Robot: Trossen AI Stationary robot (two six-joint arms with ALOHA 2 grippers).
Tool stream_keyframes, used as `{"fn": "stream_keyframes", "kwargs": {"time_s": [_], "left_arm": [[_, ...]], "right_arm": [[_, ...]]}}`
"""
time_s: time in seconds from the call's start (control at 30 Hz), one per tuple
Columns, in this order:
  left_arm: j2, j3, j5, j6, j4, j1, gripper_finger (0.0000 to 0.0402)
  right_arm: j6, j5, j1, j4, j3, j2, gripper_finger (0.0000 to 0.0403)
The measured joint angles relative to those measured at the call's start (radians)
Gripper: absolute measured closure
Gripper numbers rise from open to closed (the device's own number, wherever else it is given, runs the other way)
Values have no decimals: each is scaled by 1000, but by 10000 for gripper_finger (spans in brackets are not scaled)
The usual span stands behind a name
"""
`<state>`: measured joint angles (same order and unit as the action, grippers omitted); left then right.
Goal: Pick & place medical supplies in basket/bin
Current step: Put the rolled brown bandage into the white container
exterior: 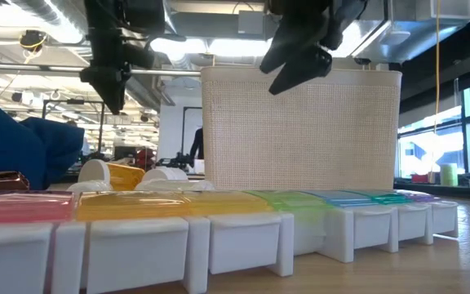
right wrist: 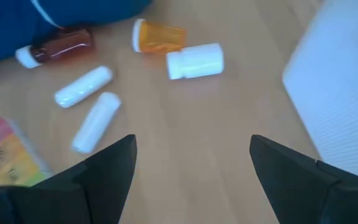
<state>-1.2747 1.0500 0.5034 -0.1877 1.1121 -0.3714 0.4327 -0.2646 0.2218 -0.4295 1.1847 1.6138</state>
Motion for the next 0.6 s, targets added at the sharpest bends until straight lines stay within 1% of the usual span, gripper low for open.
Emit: {"fn": "stream_keyframes", "kwargs": {"time_s": [0.1,0.2,0.3,0.43,0.5,0.6], "left_arm": [[-4,0,-3,-16,-29,-14,242],[-7,-1,-41,-62,-19,-22,227],[-19,-1,-102,-127,-16,-24,192],[-41,-1,-111,-206,-16,-24,139],[-43,-1,-114,-204,-18,-23,125],[-44,-1,-136,-103,-23,-22,119]], "right_arm": [[-15,-5,-24,-18,0,0,89],[-16,-6,-42,-26,0,0,89],[-18,-5,-57,-30,0,0,89],[-1,-5,-70,-37,0,0,89],[17,-7,-71,-56,0,0,89],[34,-7,-69,-73,0,0,89]]}}
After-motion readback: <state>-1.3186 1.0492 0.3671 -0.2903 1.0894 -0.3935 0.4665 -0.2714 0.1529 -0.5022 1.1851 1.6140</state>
